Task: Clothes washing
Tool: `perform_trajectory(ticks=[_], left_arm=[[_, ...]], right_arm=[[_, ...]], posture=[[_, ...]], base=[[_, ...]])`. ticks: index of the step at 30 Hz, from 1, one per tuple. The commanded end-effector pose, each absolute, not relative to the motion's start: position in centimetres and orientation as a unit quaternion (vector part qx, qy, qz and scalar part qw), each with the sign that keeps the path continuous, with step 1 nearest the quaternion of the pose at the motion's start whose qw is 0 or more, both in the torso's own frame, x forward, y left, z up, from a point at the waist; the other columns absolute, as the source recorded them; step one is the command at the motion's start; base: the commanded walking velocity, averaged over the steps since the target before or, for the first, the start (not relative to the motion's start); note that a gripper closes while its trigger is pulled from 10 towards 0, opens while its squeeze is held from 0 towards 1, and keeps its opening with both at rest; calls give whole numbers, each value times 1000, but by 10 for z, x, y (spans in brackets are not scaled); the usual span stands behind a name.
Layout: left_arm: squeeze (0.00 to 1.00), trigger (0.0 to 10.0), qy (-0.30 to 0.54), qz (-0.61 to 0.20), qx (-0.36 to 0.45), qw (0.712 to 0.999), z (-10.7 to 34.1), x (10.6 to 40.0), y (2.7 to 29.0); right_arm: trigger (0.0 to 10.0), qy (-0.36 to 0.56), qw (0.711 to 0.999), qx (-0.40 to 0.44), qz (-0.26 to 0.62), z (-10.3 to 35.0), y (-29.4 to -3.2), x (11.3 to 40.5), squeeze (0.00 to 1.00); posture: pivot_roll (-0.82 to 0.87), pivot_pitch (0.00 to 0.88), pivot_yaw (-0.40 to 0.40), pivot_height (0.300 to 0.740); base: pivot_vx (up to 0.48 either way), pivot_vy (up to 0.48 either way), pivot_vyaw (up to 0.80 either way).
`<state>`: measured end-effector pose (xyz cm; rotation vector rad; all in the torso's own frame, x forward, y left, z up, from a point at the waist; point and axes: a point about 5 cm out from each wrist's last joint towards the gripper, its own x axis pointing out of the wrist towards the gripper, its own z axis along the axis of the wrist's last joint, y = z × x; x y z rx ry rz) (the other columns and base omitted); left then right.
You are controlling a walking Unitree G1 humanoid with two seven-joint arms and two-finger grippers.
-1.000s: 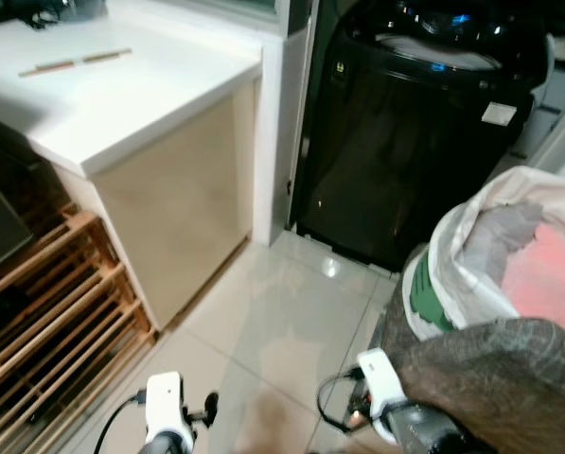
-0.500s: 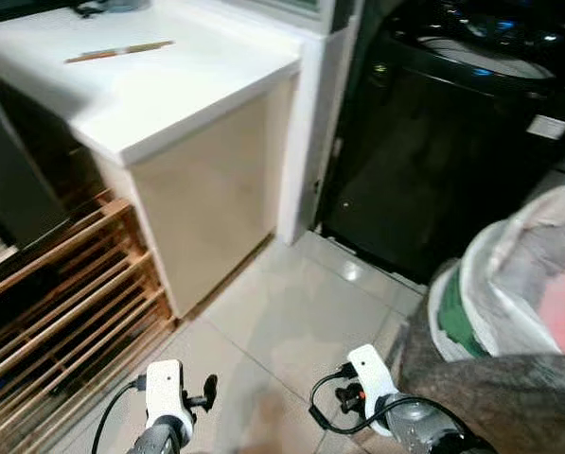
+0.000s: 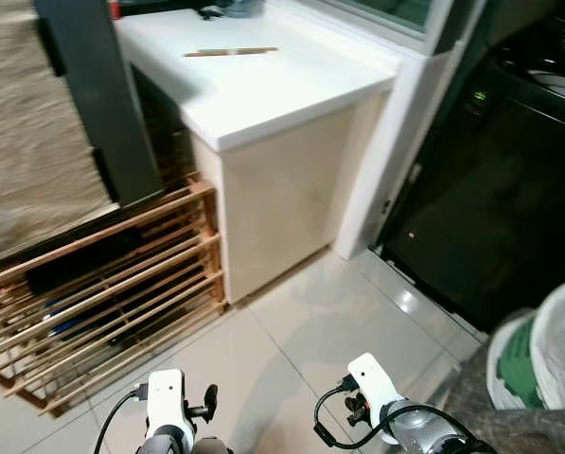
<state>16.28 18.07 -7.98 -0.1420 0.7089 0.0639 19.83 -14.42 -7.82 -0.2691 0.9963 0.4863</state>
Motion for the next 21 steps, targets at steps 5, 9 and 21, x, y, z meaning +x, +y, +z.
perform_trajectory(ticks=[5,9,21], left_arm=[[0,10000,351,25,-74,933,-82,160,178],[0,10000,350,26,-81,933,-83,160,177],[0,10000,351,35,-90,932,-84,156,179]], right_arm=[[10000,475,834,-140,244,-80,-141,195,0],[10000,474,829,-150,255,-81,-139,194,0],[10000,472,827,-156,261,-81,-136,194,0]], posture=[[60,6,-62,740],[62,6,-66,740],[72,7,-83,740]], base=[[0,0,800],[150,0,800],[338,0,800]])
